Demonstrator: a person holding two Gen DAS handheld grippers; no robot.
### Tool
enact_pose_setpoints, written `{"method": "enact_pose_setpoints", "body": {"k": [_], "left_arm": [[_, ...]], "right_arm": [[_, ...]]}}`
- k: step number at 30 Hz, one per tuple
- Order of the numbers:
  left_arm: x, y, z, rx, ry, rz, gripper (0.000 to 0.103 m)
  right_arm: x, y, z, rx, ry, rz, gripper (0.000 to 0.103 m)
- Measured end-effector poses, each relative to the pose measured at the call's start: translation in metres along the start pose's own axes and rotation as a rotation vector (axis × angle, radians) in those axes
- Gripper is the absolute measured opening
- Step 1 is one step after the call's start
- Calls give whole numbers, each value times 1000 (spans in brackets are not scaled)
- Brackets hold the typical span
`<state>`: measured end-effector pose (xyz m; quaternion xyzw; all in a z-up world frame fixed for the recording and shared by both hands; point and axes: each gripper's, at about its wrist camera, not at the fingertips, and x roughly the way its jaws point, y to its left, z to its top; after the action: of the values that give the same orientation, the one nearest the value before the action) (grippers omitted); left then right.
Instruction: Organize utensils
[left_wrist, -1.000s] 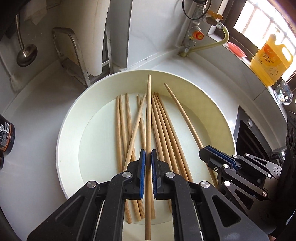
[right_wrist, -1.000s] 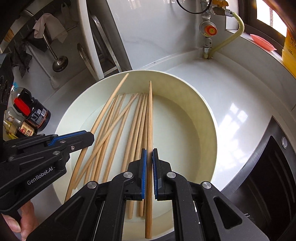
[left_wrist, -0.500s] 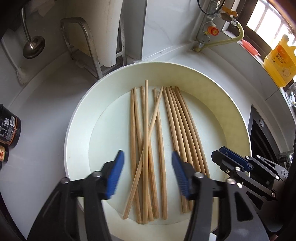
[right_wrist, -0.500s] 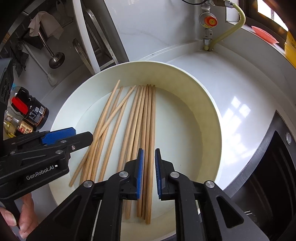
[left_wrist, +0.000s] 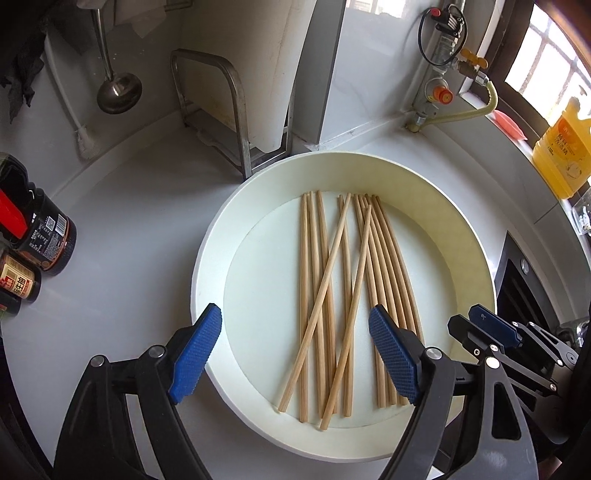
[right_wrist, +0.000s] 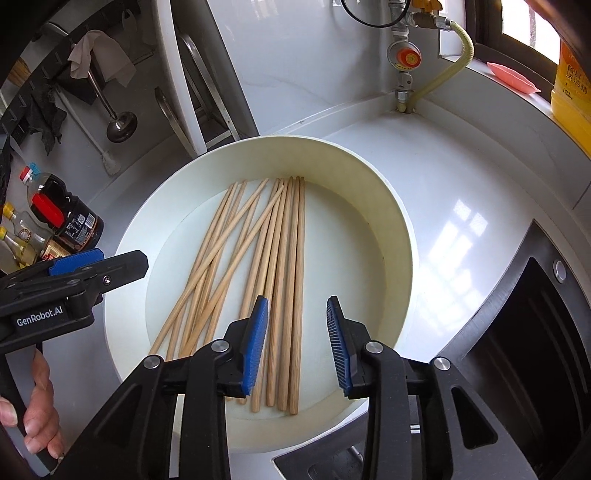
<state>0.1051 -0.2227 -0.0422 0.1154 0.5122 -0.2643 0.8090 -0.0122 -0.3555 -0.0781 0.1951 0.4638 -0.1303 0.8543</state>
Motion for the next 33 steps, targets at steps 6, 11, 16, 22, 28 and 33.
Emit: {"method": "enact_pose_setpoints", "body": {"k": [6,11,16,22,28,33], "left_arm": [[-15,8,-6,-26,-26,16,82],[-25,10,-11,-32,-39,24,82],[-36,13,-18,-36,-57,41,85],[-45,16,-24,-40,-70,68,86],[-53,18,-29,-48,-84,81,88],[-60,18,-32,-44,-99,101,88]], "right_arm": [[-12,3,-6,-2,-18,7,34],[-20,8,-10,-7,-23,11,36],[-27,15,-13,-19,-33,16,39],[-31,26,-15,-44,-38,17,42],[-36,34,-16,-64,-42,15,43],[-39,37,-17,-74,-46,11,44]]}}
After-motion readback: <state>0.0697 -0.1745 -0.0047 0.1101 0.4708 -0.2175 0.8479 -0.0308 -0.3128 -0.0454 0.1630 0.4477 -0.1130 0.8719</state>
